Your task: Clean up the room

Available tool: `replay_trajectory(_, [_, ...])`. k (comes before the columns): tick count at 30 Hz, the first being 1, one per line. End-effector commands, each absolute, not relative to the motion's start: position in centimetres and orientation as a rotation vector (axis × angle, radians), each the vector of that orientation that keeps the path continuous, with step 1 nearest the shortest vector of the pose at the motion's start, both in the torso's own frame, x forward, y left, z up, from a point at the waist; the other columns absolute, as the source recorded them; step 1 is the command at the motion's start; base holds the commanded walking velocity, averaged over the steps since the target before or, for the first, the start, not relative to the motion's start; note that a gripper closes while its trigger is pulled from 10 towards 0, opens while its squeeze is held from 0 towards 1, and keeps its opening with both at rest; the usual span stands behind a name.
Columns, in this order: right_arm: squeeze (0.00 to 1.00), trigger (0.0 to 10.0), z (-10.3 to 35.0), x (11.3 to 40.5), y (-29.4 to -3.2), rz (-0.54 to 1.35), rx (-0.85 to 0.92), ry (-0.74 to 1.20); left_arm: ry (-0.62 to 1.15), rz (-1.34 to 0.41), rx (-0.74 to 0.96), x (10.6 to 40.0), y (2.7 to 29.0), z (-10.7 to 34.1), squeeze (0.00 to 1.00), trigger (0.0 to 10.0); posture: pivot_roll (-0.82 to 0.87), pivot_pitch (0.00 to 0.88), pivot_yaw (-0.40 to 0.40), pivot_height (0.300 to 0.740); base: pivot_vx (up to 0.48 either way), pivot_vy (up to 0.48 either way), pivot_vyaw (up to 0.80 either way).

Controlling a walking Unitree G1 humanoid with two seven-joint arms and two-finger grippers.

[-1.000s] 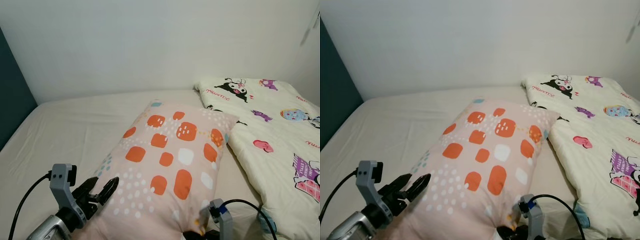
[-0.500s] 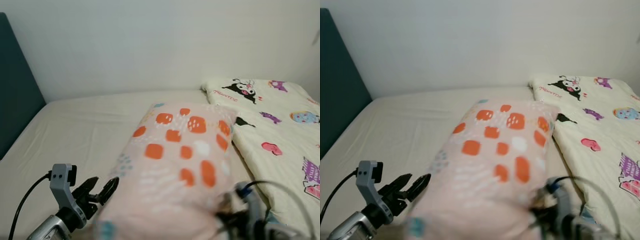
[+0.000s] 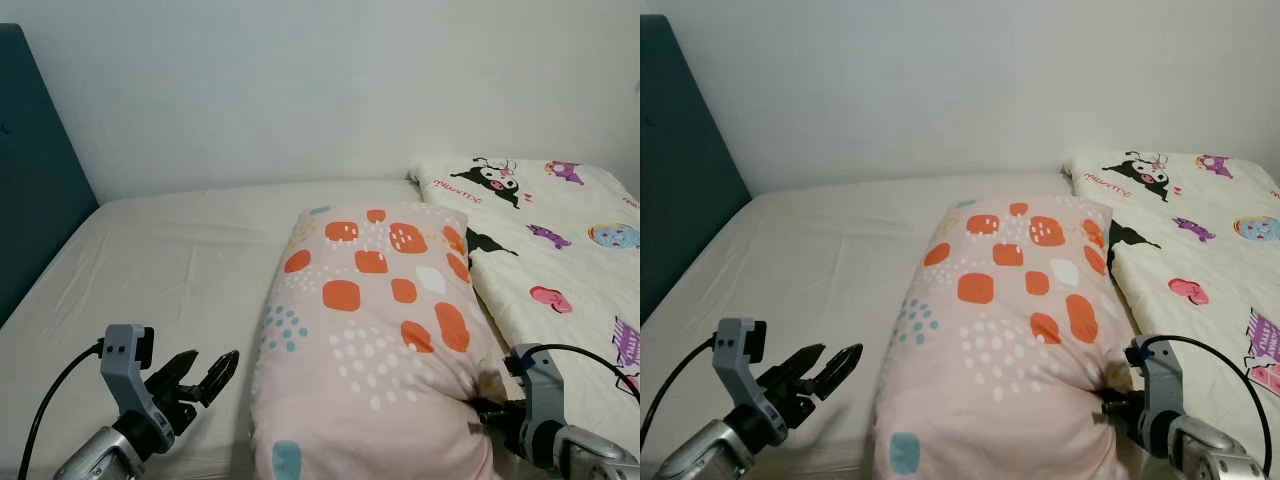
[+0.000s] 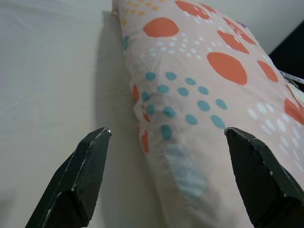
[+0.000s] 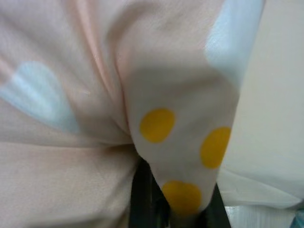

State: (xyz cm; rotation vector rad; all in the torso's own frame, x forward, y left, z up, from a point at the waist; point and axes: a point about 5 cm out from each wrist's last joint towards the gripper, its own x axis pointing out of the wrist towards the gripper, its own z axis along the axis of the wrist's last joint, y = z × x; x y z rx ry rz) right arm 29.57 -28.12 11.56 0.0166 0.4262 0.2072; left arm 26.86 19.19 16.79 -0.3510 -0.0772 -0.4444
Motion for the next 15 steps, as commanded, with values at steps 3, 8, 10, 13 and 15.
replay_trajectory(3, [1.00, 10.0, 10.1, 28.6, -26.9, 0.255, 0.021, 0.475, -0.005, -0.413, -0.350, 27.7, 18.8, 15.3, 0.00, 10.0, -0.07, 0.220, 0.009, 0.576, 0.000, 0.000, 0.00])
replay_trajectory(8, [0.00, 10.0, 9.4, 27.0, -26.4, 0.354, -0.014, 0.537, 0.022, -0.407, -0.369, 29.2, 18.5, 14.6, 0.00, 10.0, -0.07, 0.220, 0.010, 0.576, 0.000, 0.000, 0.00])
replay_trajectory(10, [0.00, 10.0, 9.4, 26.6, -26.6, 0.375, -0.019, 0.552, 0.025, -0.395, -0.375, 29.6, 18.6, 14.5, 0.00, 10.0, -0.07, 0.220, 0.010, 0.576, 0.000, 0.000, 0.00])
replay_trajectory(13, [0.00, 10.0, 10.2, 23.6, -27.7, 0.530, -0.058, 0.622, 0.025, -0.377, -0.422, 31.2, 18.9, 14.5, 0.00, 10.0, -0.07, 0.221, 0.016, 0.576, 0.000, 0.000, 0.00])
replay_trajectory(15, [0.00, 10.0, 10.6, 23.2, -27.9, 0.549, -0.057, 0.620, 0.024, -0.366, -0.429, 31.4, 19.1, 14.6, 0.00, 10.0, -0.07, 0.221, 0.022, 0.576, 0.000, 0.000, 0.00])
